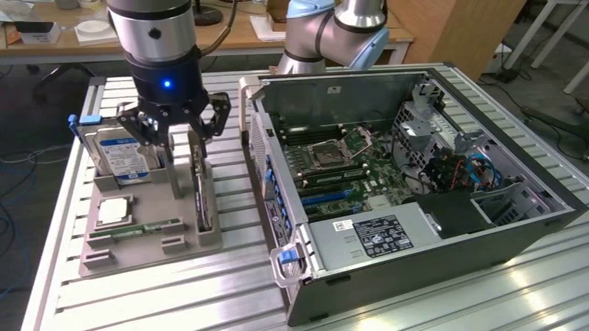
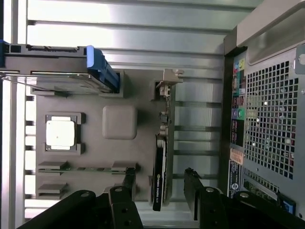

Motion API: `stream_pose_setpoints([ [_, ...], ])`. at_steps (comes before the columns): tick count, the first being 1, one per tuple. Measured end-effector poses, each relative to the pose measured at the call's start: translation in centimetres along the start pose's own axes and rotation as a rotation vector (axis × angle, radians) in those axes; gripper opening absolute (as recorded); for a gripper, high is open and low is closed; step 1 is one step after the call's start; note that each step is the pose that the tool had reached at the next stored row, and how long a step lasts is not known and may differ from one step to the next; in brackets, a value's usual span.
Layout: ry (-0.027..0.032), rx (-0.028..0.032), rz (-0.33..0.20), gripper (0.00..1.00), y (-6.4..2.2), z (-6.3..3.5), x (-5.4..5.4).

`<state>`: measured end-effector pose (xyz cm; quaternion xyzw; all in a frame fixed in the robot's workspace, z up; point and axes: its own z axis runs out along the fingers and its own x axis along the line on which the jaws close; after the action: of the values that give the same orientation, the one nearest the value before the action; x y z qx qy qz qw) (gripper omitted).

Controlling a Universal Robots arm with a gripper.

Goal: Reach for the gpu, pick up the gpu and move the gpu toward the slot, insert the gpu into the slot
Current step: 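Pick up the gpu and move the gpu toward the slot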

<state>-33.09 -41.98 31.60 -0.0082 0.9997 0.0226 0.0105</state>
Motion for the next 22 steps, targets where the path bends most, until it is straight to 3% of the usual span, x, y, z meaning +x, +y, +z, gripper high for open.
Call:
stream_pose_setpoints([
  [22,0.0000,0.0000,0.000,0.53,-0.53,3.97,0.1],
])
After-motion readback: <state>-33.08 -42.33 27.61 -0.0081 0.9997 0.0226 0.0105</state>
